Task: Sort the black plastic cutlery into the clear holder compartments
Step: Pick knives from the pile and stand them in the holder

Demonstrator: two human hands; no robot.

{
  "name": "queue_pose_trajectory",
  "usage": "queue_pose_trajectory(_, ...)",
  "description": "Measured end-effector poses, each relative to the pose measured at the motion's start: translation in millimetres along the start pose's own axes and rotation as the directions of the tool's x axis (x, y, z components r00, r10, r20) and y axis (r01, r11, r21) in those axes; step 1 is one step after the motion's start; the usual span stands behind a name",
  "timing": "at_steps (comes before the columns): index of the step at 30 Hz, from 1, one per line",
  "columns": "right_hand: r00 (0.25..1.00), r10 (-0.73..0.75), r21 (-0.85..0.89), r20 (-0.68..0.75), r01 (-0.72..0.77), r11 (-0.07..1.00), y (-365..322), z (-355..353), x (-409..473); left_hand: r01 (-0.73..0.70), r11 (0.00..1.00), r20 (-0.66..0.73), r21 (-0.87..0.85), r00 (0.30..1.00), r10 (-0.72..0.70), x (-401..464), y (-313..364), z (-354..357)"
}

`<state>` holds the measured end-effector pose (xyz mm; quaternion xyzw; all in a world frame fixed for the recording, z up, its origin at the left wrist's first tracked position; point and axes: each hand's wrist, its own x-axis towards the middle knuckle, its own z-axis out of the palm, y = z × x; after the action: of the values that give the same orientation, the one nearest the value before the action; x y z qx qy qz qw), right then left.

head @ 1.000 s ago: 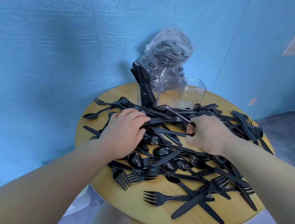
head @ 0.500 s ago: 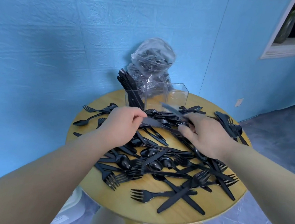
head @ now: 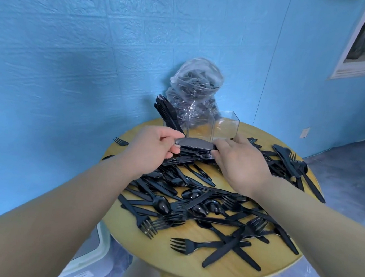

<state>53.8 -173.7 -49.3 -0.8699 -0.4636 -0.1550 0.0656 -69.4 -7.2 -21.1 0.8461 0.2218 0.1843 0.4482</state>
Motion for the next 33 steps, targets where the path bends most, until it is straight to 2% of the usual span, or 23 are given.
queue_pose_trajectory(4,0.999,-0.020,-0.053,-0.035,0.018,0.998,-1,2,2,0.035,0.996,0.018,-0.082,0.999,-0.034,3,1,1)
queue_pose_trajectory(6,1.000,-0.018,0.039,-0.002,0.018,0.999,-2,3,3,0.024,0.993,0.007,-0.115,1.000,-0.023,2,4,1)
queue_pose_trajectory(9,0.999,-0.046,0.149,0.019,0.043,0.988,-10,1,7,-0.039,0.996,-0.022,-0.085,0.999,0.037,1,7,2)
queue_pose_trajectory(15,0.994,-0.090,0.145,-0.055,0.097,0.985,-28,-6,25,-0.067,0.997,-0.087,-0.044,0.994,0.063,5,10,1)
queue_pose_trajectory(19,0.989,-0.099,0.262,-0.113,0.126,0.957,-30,-8,43,-0.143,0.982,-0.163,0.122,0.973,0.162,22,14,-19)
queue_pose_trajectory(21,0.973,-0.045,0.297,-0.228,0.113,0.948,-24,-8,55,-0.174,0.953,-0.248,0.250,0.939,0.237,40,20,-40)
queue_pose_trajectory(23,0.964,0.011,0.279,-0.265,0.065,0.958,-18,-7,70,-0.186,0.920,-0.341,0.344,0.888,0.307,60,25,-61)
queue_pose_trajectory(25,0.977,0.017,0.212,-0.212,0.029,0.977,-13,-2,88,-0.222,0.882,-0.375,0.415,0.842,0.388,80,28,-76)
queue_pose_trajectory(28,0.994,-0.023,0.097,-0.104,0.033,0.995,-10,14,113,-0.251,0.811,-0.334,0.529,0.817,0.471,109,30,-82)
queue_pose_trajectory(33,0.998,-0.062,-0.005,0.018,0.062,0.998,-9,35,137,-0.189,0.749,-0.244,0.635,0.871,0.426,151,18,-71)
